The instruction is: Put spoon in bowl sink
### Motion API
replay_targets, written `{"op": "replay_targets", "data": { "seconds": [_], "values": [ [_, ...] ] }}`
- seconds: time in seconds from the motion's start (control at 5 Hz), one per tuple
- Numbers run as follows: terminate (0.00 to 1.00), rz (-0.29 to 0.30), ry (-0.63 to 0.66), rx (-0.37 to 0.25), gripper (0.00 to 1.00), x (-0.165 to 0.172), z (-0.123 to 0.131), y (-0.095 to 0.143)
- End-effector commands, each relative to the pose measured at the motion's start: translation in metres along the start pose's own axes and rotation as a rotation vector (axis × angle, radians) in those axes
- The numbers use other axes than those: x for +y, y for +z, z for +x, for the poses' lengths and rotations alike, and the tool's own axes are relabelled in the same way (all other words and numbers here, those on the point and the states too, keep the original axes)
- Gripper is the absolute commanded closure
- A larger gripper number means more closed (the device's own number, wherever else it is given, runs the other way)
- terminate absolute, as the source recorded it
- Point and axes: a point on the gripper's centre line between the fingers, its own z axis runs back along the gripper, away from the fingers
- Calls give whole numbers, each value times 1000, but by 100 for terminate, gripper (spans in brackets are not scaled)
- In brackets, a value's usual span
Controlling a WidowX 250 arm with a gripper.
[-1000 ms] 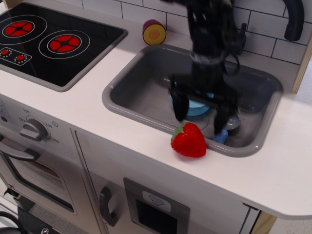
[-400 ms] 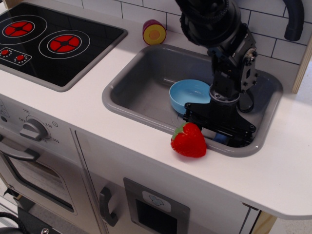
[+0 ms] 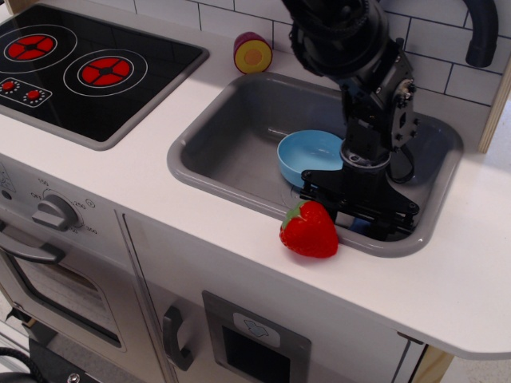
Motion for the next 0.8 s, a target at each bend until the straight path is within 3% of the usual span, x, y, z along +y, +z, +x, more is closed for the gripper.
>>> {"op": "replay_targets", "data": {
  "seconds": [0.0,0.4,0.6],
  "values": [
    [0,-58,41,-50,100,-3,11,31],
    [0,-153,80,-112,100,10,17,79],
    [0,-128,233,-97,100,28,27,84]
  ]
}}
